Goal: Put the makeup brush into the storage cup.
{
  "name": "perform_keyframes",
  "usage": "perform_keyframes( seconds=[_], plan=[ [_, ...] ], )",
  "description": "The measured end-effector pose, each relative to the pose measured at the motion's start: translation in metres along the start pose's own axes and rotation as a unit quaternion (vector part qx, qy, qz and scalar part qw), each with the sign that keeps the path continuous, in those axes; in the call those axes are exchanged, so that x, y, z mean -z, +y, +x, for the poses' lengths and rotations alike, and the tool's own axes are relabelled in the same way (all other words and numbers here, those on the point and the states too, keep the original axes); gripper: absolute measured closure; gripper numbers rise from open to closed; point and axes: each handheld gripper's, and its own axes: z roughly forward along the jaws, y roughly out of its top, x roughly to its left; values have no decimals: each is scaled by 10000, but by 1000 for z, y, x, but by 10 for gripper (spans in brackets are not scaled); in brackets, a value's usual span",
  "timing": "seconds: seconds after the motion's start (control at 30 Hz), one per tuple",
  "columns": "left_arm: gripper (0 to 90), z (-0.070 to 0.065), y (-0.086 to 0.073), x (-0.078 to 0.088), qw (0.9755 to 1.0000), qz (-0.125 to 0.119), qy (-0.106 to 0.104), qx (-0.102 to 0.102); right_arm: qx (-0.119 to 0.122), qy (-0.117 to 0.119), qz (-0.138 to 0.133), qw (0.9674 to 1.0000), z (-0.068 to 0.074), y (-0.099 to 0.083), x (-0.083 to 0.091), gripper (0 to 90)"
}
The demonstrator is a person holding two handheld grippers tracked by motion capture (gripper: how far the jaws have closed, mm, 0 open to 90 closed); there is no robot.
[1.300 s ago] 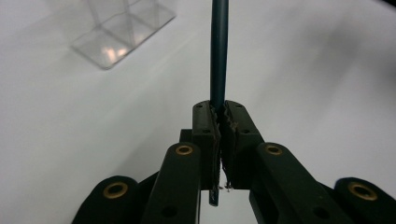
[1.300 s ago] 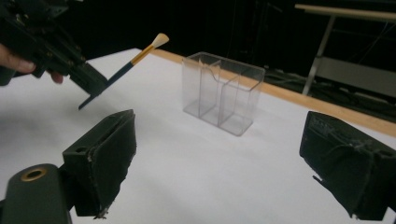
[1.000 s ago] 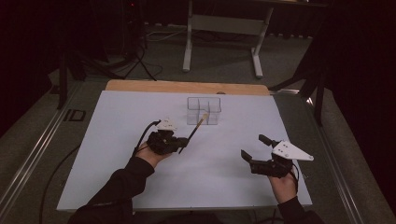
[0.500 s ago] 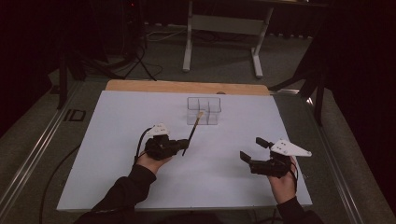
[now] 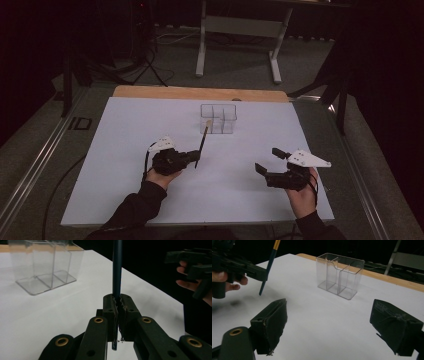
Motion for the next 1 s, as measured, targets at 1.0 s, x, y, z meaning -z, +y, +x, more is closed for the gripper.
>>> perform_keyframes(
  seconds=[1.0],
  plan=[
    [846, -1, 4, -6, 9993, -283, -37, -220, 411, -87, 228, 9989, 59, 44, 3, 104]
  ],
)
